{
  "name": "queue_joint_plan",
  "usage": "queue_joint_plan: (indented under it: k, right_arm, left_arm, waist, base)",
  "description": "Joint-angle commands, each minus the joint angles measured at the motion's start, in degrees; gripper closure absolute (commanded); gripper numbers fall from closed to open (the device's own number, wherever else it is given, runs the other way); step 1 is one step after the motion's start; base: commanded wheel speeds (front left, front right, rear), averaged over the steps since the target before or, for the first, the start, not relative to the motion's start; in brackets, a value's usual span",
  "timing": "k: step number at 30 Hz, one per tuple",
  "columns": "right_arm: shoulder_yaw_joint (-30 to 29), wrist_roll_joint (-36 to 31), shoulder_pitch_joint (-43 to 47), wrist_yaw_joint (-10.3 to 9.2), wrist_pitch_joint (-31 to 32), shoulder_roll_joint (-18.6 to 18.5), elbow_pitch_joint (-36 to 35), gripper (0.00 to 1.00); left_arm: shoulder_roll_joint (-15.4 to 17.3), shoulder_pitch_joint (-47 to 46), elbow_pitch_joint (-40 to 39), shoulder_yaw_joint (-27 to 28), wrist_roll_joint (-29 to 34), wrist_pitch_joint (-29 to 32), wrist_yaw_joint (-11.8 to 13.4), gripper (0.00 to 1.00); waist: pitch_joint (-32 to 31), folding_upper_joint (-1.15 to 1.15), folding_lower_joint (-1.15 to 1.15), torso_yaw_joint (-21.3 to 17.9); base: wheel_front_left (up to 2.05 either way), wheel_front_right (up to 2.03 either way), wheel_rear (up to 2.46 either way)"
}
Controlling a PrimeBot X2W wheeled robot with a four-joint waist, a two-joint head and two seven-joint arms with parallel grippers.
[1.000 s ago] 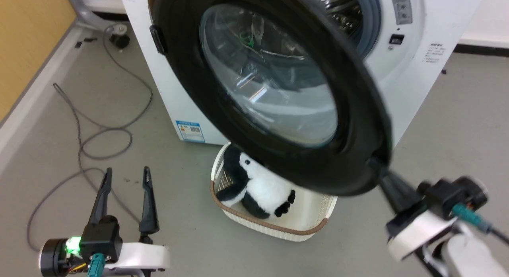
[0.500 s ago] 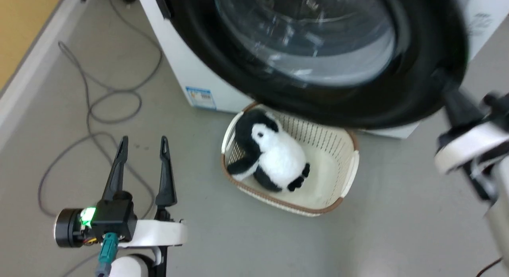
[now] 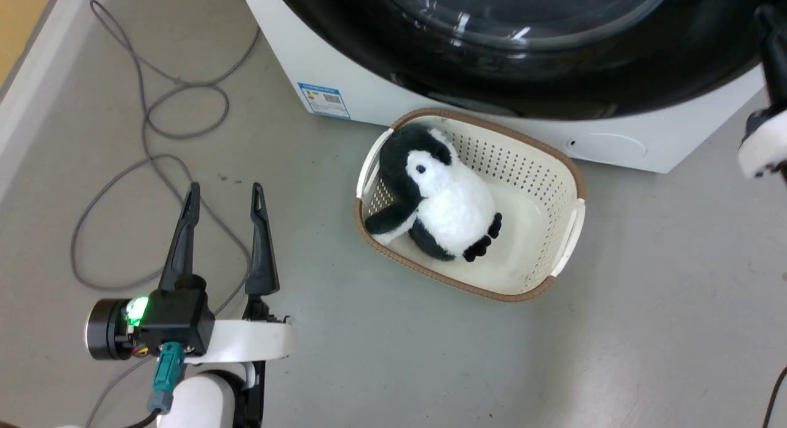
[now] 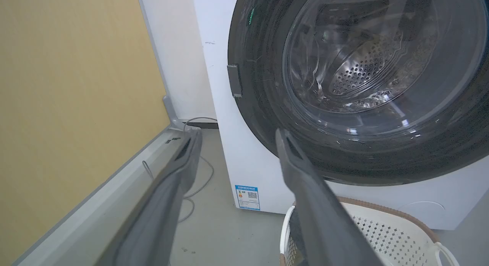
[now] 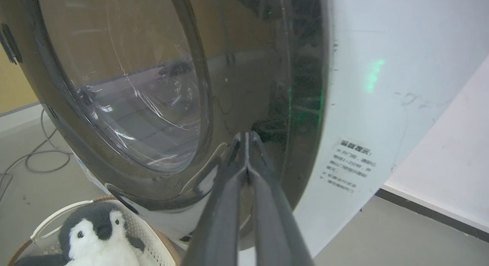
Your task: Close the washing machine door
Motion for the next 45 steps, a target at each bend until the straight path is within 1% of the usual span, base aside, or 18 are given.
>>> queue_joint_plan:
  k: [1, 5, 10, 14, 17, 20, 24, 30, 35, 38, 40, 41, 42, 43, 45]
  right_arm:
    - [-0.1, 0.0, -1.3, -0.06, -0.3, -0.6, 0.6, 1.00]
    - [-0.1, -0.7, -4.0, -0.06, -0.3, -0.8, 3.6, 1.00]
    - [-2.5, -2.7, -6.4, -0.06, -0.3, -0.4, 6.8, 1.00]
    - [-3.6, -3.8, -6.3, -0.06, -0.3, 0.5, 7.4, 1.00]
    - [-4.4, -4.1, -4.6, -0.06, -0.3, 1.5, 6.5, 1.00]
    - [-5.6, -3.8, -1.2, -0.06, -0.3, 2.5, 3.3, 1.00]
    - [-7.6, -6.3, 3.7, -0.06, -0.3, 4.0, -2.0, 1.00]
    - [-11.1, -9.3, 10.3, -0.06, -0.3, 8.6, -11.9, 1.00]
    - [-10.5, -9.4, 17.5, -0.06, -0.3, 12.5, -18.4, 1.00]
    - [-10.2, -8.9, 21.9, -0.06, -0.3, 14.8, -20.9, 1.00]
    - [-8.8, -8.6, 24.8, -0.06, -0.3, 15.6, -22.0, 1.00]
    - [-7.9, -8.3, 26.3, -0.06, -0.3, 15.8, -22.3, 0.96]
    - [-7.2, -7.8, 27.7, -0.06, -0.3, 16.0, -22.4, 0.67]
    - [-6.8, -7.0, 28.9, -0.06, -0.3, 16.3, -22.4, 0.00]
    - [-6.4, -6.1, 31.1, -0.06, -0.3, 17.0, -22.9, 0.00]
  left_arm:
    - [-0.3, -1.1, -0.3, 0.0, 0.4, -0.3, 0.2, 0.00]
    - [-0.5, -1.7, -0.6, -0.2, 0.3, -0.3, 0.4, 0.00]
    - [-0.7, -1.8, -0.7, -0.5, 0.2, -0.3, 0.7, 0.00]
    - [-0.8, -1.6, -0.5, -0.3, 0.2, -0.3, 0.9, 0.00]
    - [-0.9, -1.0, -0.1, 0.0, 0.3, -0.3, 1.0, 0.00]
    - [-0.9, -0.1, 0.4, 0.3, 0.4, -0.3, 1.0, 0.00]
    - [-0.4, 1.4, 1.4, 1.3, 0.9, -0.3, 1.2, 0.00]
    - [0.5, 3.7, 2.6, 2.3, 1.3, -0.3, 1.6, 0.00]
    - [1.0, 6.6, 3.0, 3.4, 1.3, -0.3, 2.2, 0.00]
    - [1.1, 8.3, 3.2, 3.7, 1.3, -0.3, 2.4, 0.00]
    - [1.2, 9.3, 3.4, 3.9, 1.2, -0.3, 2.4, 0.00]
    - [1.3, 9.7, 3.5, 3.9, 1.2, -0.3, 2.4, 0.00]
    - [1.3, 10.1, 3.6, 3.9, 1.2, -0.3, 2.4, 0.00]
    - [1.3, 10.5, 3.7, 4.0, 1.2, -0.3, 2.4, 0.00]
    - [1.5, 11.4, 4.0, 4.1, 1.2, -0.3, 2.3, 0.00]
  waist:
    - [0.2, 0.00, -0.01, 0.2]
    - [0.6, 0.00, -0.01, 0.3]
    - [0.8, 0.00, -0.01, 0.6]
    - [0.1, 0.00, -0.01, 0.7]
    - [-1.3, 0.00, -0.01, 0.4]
    - [-3.4, 0.00, -0.01, -0.1]
    - [-6.7, 0.00, -0.01, -1.8]
    - [-11.4, 0.00, -0.01, -4.6]
    - [-15.2, 0.00, -0.01, -7.1]
    - [-17.1, 0.00, -0.01, -8.2]
    - [-18.2, 0.00, -0.01, -8.7]
    - [-18.8, 0.00, -0.01, -8.8]
    - [-19.3, 0.00, -0.01, -9.0]
    - [-19.9, 0.00, -0.01, -9.1]
    - [-21.0, 0.00, -0.01, -9.5]
  base:
    - [0.00, 0.00, 0.00]
    - [0.00, 0.00, 0.00]
    - [0.00, 0.00, 0.00]
    - [0.00, 0.00, 0.00]
    - [0.00, 0.00, 0.00]
    - [0.00, 0.00, 0.00]
    - [0.00, 0.00, 0.00]
    - [0.00, 0.00, 0.00]
    - [0.00, 0.00, 0.00]
    - [0.00, 0.00, 0.00]
    - [0.00, 0.00, 0.00]
    - [0.00, 0.00, 0.00]
    - [0.00, 0.00, 0.00]
    - [0.00, 0.00, 0.00]
    - [0.00, 0.00, 0.00]
